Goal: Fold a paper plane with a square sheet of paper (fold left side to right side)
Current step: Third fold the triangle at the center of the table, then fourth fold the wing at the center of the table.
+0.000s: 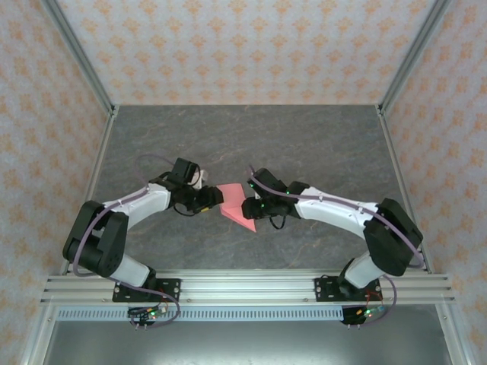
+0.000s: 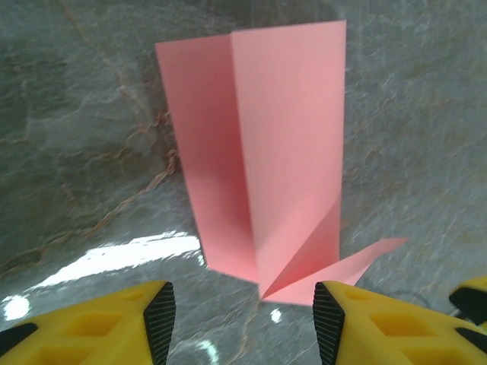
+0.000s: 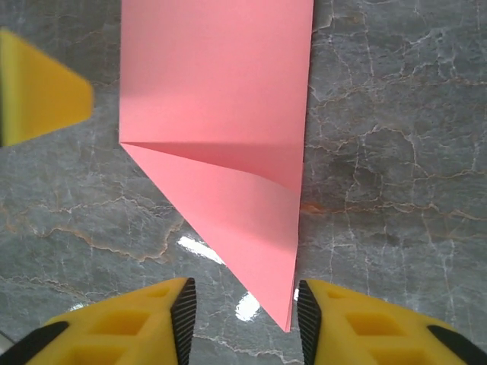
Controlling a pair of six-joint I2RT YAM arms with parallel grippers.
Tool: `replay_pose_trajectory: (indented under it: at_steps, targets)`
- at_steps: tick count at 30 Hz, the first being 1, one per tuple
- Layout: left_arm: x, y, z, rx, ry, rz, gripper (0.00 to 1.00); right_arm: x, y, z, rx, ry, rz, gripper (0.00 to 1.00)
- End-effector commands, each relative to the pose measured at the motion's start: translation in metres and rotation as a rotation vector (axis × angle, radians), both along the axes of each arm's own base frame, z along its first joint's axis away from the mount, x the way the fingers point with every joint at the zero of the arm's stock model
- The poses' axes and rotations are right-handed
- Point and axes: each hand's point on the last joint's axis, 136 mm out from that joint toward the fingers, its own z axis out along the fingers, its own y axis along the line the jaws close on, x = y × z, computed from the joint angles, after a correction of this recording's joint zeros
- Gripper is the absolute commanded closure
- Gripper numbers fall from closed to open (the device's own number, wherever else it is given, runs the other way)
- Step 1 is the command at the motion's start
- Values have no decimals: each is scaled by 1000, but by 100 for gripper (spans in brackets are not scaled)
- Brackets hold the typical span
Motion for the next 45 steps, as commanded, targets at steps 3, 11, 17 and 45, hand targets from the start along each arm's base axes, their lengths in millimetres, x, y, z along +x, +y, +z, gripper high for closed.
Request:
replay_pose_trajectory:
  at_steps: [3,11,17,45]
  targets:
    - [16,-23,3,-77,-13,10,47,0,5,1,-103,-181,89,49]
    - [32,-40,8,-108,-11,21,57,-2,19,-25,-254,-281,211,48]
    - [34,-41,11,-101,15,33,63,-3,24,-39,-308,-295,260,49]
    - [26,-18,18,-45,37,56,60,-4,22,-60,-366,-258,261,83]
